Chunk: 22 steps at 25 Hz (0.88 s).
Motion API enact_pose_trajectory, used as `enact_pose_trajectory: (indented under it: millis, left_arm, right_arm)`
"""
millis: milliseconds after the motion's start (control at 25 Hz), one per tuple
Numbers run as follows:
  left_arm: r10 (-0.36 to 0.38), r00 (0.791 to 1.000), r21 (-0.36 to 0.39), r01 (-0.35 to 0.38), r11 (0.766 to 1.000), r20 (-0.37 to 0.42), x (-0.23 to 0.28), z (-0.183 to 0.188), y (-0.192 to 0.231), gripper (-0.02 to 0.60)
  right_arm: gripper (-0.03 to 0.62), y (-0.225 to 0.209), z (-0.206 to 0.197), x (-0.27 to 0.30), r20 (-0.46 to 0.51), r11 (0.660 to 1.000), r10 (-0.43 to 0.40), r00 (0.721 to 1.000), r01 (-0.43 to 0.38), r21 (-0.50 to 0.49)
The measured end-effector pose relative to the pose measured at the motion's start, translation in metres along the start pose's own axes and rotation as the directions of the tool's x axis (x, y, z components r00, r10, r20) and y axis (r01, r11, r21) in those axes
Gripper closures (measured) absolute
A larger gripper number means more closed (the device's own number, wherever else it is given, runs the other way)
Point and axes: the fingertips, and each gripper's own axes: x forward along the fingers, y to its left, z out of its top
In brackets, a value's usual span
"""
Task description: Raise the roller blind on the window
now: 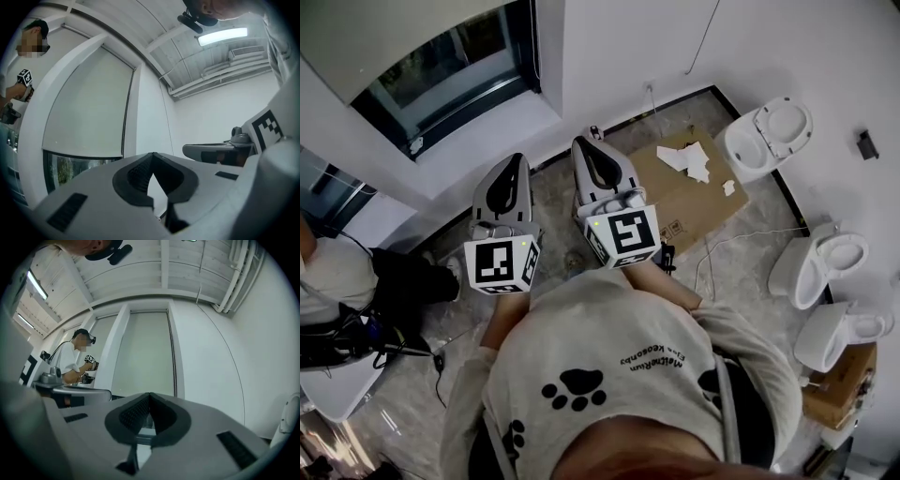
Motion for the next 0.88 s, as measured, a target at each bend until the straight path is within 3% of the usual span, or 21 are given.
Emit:
enact_pose_trajectory:
  millis: [440, 880]
  left_arm:
    - [0.041, 0.999, 0.009, -0.041, 0.999, 0.02, 0.102, -0.01, 0.036, 0.574]
    - [0.039, 0.999, 0.006, -0.038, 0.999, -0.032, 0.137, -0.031, 0.032, 0.574]
  right_arm:
    - [0.585, -0.063, -0.016, 0.091, 0.004, 0.999, 0.041, 0.999, -0.041, -0.014]
    - [0.585, -0.087, -0.045, 0.11, -0.038, 0.998, 0.056, 0.998, -0.055, 0.03]
